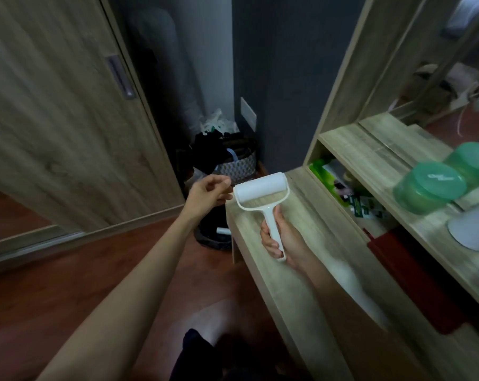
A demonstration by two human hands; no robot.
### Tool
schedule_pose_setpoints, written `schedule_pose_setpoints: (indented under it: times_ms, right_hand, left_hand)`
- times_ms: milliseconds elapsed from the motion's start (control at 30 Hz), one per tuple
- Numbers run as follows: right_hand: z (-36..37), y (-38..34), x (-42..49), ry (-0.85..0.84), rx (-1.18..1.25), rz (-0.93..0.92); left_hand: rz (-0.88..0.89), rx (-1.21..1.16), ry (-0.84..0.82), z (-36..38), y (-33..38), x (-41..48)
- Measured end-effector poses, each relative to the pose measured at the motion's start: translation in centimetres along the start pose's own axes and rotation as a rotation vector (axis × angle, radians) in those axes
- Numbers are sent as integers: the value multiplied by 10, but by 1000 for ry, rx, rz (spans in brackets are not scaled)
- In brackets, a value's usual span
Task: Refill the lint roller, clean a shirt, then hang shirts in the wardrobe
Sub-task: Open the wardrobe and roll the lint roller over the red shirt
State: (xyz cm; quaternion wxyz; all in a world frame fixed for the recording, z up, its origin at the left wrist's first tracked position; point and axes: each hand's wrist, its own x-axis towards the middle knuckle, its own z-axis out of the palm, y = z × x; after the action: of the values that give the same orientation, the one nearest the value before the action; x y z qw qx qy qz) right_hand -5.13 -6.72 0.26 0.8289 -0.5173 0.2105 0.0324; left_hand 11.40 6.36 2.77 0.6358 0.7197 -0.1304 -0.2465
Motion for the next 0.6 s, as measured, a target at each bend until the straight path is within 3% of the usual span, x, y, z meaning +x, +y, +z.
schedule_pose_setpoints:
  times_ms: [367,600]
  right_hand:
    - [103,-61,120,-156,-1,-163]
    - [204,-104,226,-89,-170,-243]
  left_hand:
    - [246,134,135,-154,44,69]
    - [363,237,359,-281,64,137]
